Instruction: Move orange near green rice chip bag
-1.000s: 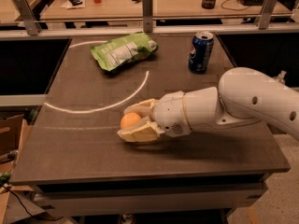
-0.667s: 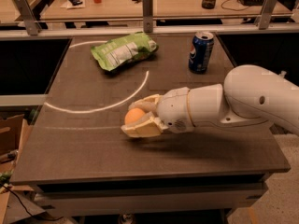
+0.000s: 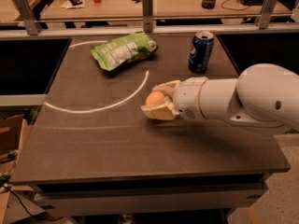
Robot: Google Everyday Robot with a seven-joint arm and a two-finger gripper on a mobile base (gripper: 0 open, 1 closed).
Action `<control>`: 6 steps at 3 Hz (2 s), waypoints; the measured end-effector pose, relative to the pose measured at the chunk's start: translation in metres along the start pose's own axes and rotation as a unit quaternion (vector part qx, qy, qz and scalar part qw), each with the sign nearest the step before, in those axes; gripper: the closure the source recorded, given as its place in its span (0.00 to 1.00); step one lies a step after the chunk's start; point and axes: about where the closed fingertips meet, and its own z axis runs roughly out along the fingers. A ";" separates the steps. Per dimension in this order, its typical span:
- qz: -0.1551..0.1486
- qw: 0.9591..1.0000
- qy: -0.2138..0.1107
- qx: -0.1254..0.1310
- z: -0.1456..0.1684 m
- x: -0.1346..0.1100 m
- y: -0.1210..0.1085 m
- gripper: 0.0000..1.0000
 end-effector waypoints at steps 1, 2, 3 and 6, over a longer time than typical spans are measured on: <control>0.000 1.000 0.000 0.000 0.000 0.000 0.000 1.00; -0.001 0.999 -0.008 0.031 0.000 -0.008 -0.016 1.00; 0.001 0.995 -0.046 0.093 -0.001 -0.028 -0.055 1.00; 0.050 0.981 -0.063 0.178 0.027 -0.042 -0.136 1.00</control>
Offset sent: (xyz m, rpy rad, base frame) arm 0.0446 -0.0172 0.0241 0.0211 -0.1111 -0.1571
